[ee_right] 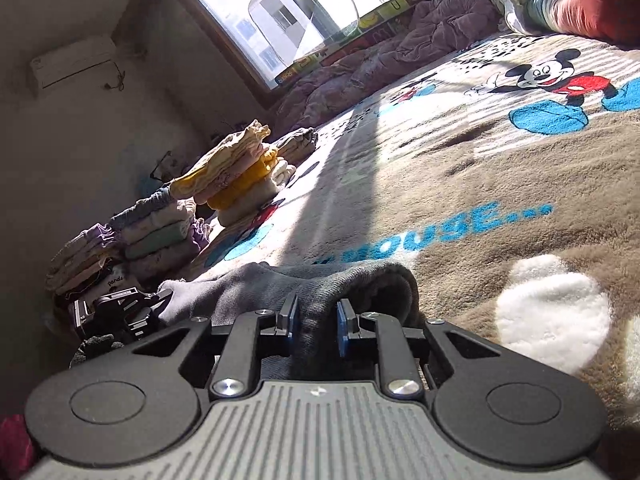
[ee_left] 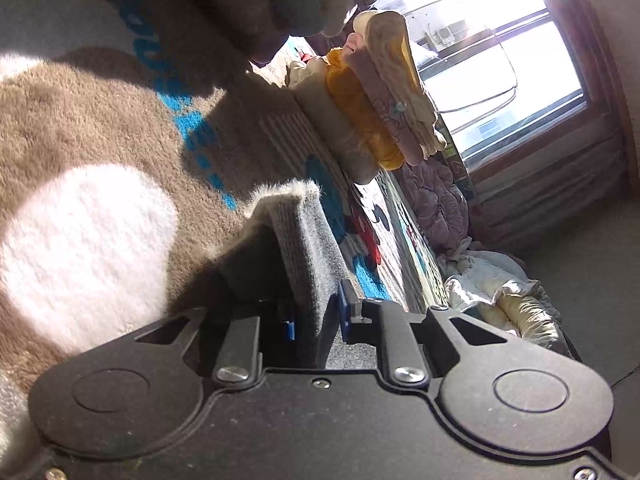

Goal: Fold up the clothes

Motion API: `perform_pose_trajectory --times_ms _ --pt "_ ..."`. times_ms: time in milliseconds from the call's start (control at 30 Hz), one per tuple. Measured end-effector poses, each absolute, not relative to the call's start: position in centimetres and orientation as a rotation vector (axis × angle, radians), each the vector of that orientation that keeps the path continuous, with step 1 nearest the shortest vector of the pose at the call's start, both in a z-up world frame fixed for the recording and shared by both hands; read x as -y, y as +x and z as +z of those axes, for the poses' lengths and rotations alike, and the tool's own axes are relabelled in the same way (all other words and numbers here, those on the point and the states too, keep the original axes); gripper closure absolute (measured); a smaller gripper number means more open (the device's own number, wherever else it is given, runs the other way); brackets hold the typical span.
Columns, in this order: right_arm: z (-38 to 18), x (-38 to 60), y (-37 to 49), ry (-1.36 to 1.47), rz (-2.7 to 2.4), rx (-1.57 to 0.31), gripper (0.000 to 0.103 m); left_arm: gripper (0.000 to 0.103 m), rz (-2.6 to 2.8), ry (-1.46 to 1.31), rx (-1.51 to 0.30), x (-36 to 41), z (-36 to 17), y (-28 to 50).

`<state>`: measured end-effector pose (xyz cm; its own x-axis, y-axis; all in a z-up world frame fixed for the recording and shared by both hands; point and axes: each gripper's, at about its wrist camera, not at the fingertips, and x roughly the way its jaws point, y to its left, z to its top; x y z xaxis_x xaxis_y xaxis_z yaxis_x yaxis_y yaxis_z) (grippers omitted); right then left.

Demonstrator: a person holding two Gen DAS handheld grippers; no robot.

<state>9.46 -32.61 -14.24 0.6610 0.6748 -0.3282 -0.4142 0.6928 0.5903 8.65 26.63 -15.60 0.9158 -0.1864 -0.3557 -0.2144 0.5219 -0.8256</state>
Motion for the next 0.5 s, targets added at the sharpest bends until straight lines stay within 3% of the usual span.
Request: perform_pose_trajectory --times_ms 400,467,500 --pt "-15.5 31.8 9.9 0.502 0.634 -0.722 0.067 0.087 0.016 -1.023 -0.427 -26.5 -16.2 8.7" --pt "-15.9 31.7 9.9 0.508 0.640 -0.745 0.068 0.087 0.018 -1.017 -0.427 -26.5 -16.2 8.8" --pt "-16.0 31.6 9.8 0.509 0.645 -0.749 0.077 0.087 0.018 -1.015 -0.427 -26.5 -16.2 8.8"
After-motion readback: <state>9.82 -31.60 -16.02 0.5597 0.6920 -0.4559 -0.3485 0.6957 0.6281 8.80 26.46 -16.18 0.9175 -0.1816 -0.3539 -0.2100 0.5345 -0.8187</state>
